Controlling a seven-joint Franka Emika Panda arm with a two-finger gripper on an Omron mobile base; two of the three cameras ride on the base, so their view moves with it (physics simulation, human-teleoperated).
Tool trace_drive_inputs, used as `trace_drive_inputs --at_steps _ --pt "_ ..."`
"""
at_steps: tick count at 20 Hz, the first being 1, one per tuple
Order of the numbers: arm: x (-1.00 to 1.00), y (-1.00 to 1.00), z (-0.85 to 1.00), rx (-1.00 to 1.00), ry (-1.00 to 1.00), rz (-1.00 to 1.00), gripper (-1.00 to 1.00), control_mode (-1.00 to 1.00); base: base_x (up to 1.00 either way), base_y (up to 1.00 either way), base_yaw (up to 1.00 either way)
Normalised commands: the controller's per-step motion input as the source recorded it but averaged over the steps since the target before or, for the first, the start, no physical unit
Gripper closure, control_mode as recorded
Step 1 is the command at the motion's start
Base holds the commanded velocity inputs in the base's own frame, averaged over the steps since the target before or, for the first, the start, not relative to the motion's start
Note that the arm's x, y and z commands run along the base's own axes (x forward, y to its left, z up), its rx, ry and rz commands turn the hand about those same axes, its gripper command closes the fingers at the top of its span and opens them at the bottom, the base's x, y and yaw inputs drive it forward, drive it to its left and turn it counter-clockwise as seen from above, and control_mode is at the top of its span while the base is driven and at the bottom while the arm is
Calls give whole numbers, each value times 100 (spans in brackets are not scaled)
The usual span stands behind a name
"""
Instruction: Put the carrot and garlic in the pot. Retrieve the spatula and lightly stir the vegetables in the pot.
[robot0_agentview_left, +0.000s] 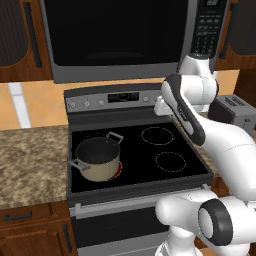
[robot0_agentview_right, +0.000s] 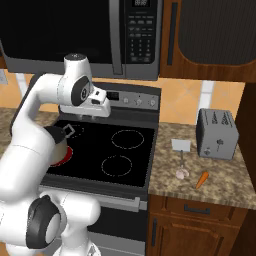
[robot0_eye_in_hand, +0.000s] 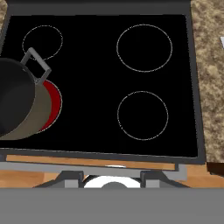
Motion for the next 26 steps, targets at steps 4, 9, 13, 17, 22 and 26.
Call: trace_drive_inputs --at_steps 4,9,13,17,22,26 --pt "-13 -8 0 0 0 0 -100 -100 0 0 0" --pt "-19 -76 -1 0 0 -1 -100 -100 0 0 0" --pt "-7 -100 -14 0 0 -8 -100 -100 0 0 0" --pt "0 -100 -33 -1 3 -10 -100 -100 0 0 0" --pt "0 -99 -51 -2 5 -9 -100 -100 0 0 0" --pt "0 -89 -49 -4 1 -4 -100 -100 0 0 0"
